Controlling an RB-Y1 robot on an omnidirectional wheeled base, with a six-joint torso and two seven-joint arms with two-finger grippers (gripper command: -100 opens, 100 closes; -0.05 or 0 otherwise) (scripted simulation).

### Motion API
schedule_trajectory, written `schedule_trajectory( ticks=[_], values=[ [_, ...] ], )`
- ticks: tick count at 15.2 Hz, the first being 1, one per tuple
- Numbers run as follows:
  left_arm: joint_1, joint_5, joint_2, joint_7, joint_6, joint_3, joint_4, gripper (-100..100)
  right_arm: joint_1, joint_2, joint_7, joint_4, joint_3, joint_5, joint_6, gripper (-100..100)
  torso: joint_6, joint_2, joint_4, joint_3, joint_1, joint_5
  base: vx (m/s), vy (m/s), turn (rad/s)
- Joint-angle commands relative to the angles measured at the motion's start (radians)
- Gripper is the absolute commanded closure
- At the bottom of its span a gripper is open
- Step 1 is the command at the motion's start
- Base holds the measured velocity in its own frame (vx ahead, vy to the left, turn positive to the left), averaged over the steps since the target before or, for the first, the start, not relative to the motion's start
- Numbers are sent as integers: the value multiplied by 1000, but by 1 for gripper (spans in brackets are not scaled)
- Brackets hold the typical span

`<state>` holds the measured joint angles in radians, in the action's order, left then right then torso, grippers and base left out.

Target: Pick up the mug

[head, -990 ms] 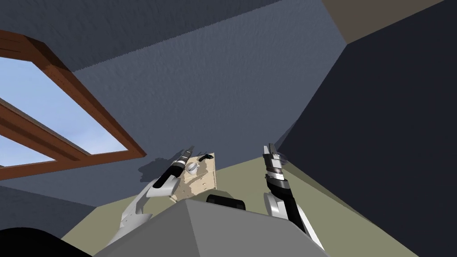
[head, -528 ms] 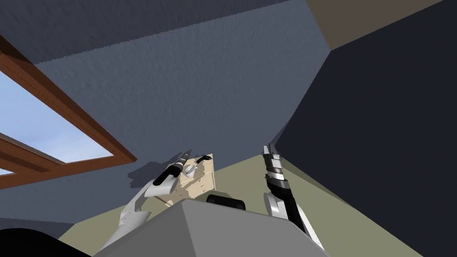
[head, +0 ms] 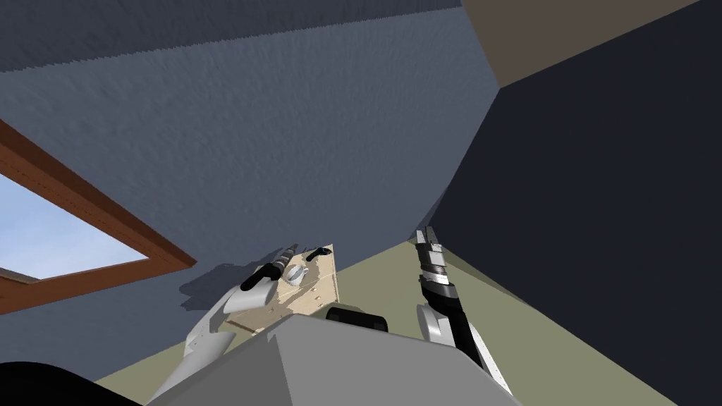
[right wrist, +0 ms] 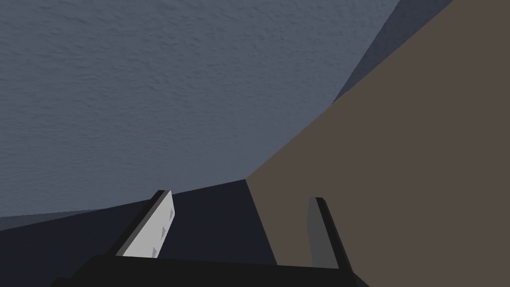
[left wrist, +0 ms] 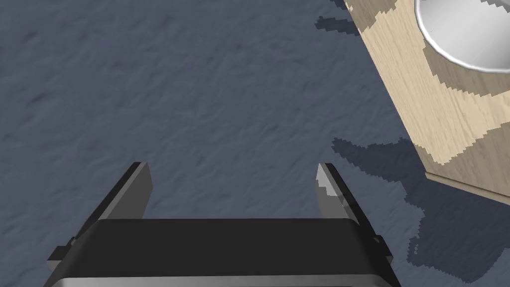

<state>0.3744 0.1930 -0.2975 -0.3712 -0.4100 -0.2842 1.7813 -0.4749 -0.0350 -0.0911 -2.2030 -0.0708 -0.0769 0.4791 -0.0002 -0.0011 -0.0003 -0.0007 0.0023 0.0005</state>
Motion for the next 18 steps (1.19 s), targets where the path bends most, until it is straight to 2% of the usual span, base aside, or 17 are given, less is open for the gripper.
schedule_trajectory(
  ticks=[1,3,4,6,7,9,10,12,13,15,16,18],
  values=[
    [-11,13,-3,-18,-50,-20,-41,-100,0,0,0,0,0,0,0,0,0,0,0,0,0,0,4,25,-147],
    [-11,13,-3,-18,-68,-20,-41,-100,0,0,0,0,0,0,0,0,0,0,0,0,0,0,2,27,-112],
    [-20,27,-8,-32,-100,-38,-76,-100,0,0,0,0,0,0,0,0,0,0,0,0,0,0,-1,25,-145],
    [-20,27,-8,-32,-122,-38,-76,-100,0,0,0,0,0,0,0,0,0,0,0,0,0,0,-2,27,-108],
    [-29,40,-12,-47,-153,-55,-111,-100,0,0,0,0,0,0,0,0,0,0,0,0,0,0,-4,27,-139],
    [-29,40,-12,-47,-175,-55,-111,-100,0,0,0,0,0,0,0,0,0,0,0,0,0,0,-2,28,-106],
    [-37,53,-15,-61,-205,-72,-145,-100,0,0,0,0,0,0,0,0,0,0,0,0,0,0,3,25,-143],
    [-37,53,-15,-61,-227,-72,-145,-100,0,0,0,0,0,0,0,0,0,0,0,0,0,0,3,27,-98],
    [-45,65,-18,-75,-258,-89,-178,-100,0,0,0,0,0,0,0,0,0,0,0,0,0,0,3,27,-152],
    [-45,65,-18,-75,-278,-89,-178,-100,0,0,0,0,0,0,0,0,0,0,0,0,0,0,0,28,-111],
    [-53,78,-21,-88,-311,-105,-211,-100,0,0,0,0,0,0,0,0,0,0,0,0,0,0,-1,23,-117],
    [-53,78,-21,-88,-328,-105,-211,-100,0,0,0,0,0,0,0,0,0,0,0,0,0,0,-4,25,-104]
  ],
)
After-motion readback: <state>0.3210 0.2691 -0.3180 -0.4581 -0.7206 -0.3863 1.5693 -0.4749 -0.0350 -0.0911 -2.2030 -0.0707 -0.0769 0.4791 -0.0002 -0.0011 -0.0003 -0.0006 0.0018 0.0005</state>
